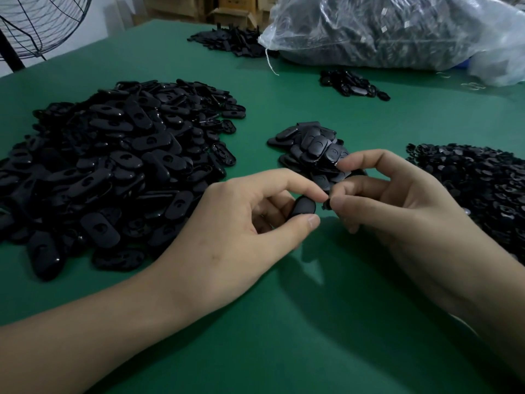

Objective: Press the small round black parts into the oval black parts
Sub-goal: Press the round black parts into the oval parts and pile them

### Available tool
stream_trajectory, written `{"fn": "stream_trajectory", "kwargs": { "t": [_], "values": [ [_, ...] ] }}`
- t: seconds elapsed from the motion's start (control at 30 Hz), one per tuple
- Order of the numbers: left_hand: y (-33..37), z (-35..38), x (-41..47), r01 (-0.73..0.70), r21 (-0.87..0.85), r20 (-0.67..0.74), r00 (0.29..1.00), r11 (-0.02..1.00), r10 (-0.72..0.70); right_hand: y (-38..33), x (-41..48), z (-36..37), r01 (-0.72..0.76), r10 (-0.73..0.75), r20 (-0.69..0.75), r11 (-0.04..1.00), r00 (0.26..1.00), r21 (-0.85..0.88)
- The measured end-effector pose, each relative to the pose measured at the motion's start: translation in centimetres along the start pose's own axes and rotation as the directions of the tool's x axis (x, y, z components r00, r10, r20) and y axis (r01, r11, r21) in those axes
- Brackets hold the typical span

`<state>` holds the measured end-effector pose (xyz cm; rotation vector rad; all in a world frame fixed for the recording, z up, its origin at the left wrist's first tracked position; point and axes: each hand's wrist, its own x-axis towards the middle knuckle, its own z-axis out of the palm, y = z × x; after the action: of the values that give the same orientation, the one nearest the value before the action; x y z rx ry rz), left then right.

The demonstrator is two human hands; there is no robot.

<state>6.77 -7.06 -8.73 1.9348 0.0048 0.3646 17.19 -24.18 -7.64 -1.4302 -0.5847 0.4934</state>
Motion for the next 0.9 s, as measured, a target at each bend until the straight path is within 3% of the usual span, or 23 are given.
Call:
{"fn": "stream_trajectory", "kwargs": {
  "t": [0.33,0.63,0.9],
  "values": [
    [-0.78,-0.17,0.44,0.034,0.012,-0.01,0.999,0.999,-0.034,-0.2,-0.21,0.2,0.008,-0.007,-0.035,1.0,0.999,0.03],
    [-0.3,-0.17,0.35,0.066,-0.005,-0.032,0.997,0.998,-0.066,-0.22,-0.27,0.44,0.07,-0.073,-0.059,0.996,0.996,-0.063],
    [-0.09,-0.19,0.26,0.104,-0.023,-0.032,0.994,0.994,-0.105,-0.23,-0.46,0.64,0.122,-0.143,-0.067,0.961,0.987,-0.247]
  ]
}}
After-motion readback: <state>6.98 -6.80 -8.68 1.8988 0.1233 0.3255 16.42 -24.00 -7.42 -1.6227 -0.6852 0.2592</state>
